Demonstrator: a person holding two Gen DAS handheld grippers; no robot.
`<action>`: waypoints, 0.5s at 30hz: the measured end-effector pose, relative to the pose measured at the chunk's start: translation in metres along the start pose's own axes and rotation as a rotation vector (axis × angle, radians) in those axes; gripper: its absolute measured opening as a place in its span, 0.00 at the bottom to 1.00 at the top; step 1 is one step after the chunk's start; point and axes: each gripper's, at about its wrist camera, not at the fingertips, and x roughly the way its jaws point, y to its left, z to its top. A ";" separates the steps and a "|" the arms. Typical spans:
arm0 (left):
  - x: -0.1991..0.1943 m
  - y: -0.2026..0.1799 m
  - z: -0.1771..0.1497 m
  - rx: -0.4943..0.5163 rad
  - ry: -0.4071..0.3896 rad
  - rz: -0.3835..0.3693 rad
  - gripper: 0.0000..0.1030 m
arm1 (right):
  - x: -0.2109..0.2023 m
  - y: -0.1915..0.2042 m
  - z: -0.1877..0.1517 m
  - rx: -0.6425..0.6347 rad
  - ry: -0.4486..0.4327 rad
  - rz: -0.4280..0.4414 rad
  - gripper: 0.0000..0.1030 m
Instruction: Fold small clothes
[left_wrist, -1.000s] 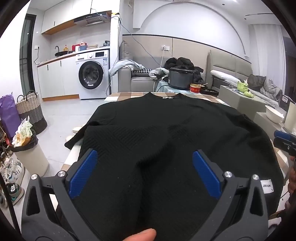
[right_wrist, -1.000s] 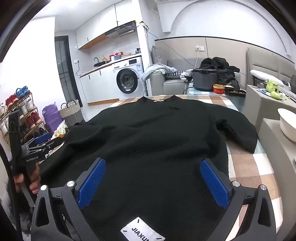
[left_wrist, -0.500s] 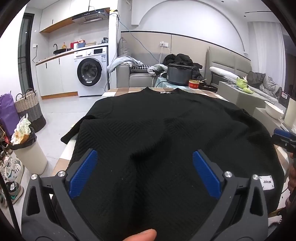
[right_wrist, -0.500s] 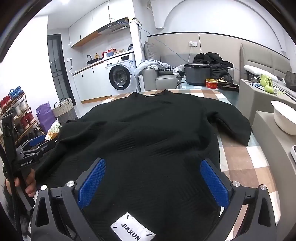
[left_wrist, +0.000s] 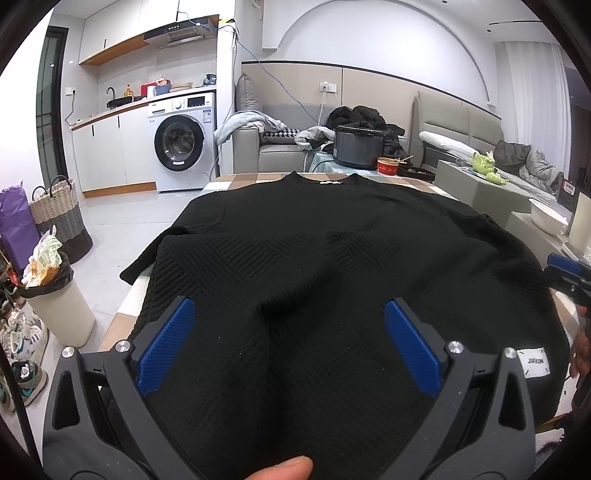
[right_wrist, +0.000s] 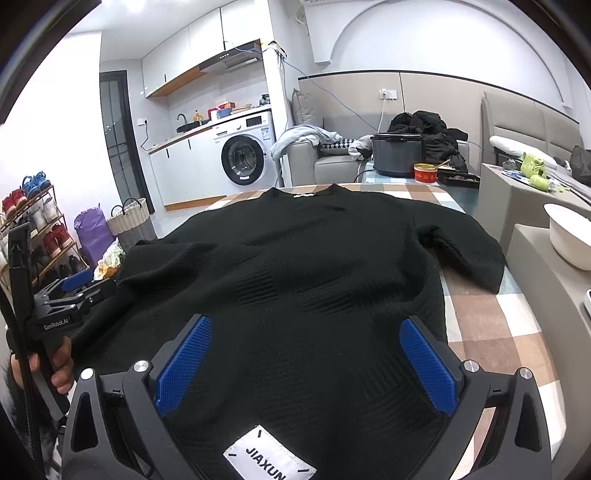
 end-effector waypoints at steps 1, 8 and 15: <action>0.001 0.000 -0.001 0.001 0.000 0.004 0.99 | 0.000 0.000 0.000 -0.002 -0.008 0.005 1.00; -0.005 0.002 -0.002 -0.002 -0.057 0.018 0.99 | 0.004 0.000 -0.006 -0.004 -0.050 0.040 1.00; -0.011 -0.001 -0.003 0.005 -0.116 -0.014 0.99 | 0.000 -0.004 -0.012 0.022 -0.113 0.049 1.00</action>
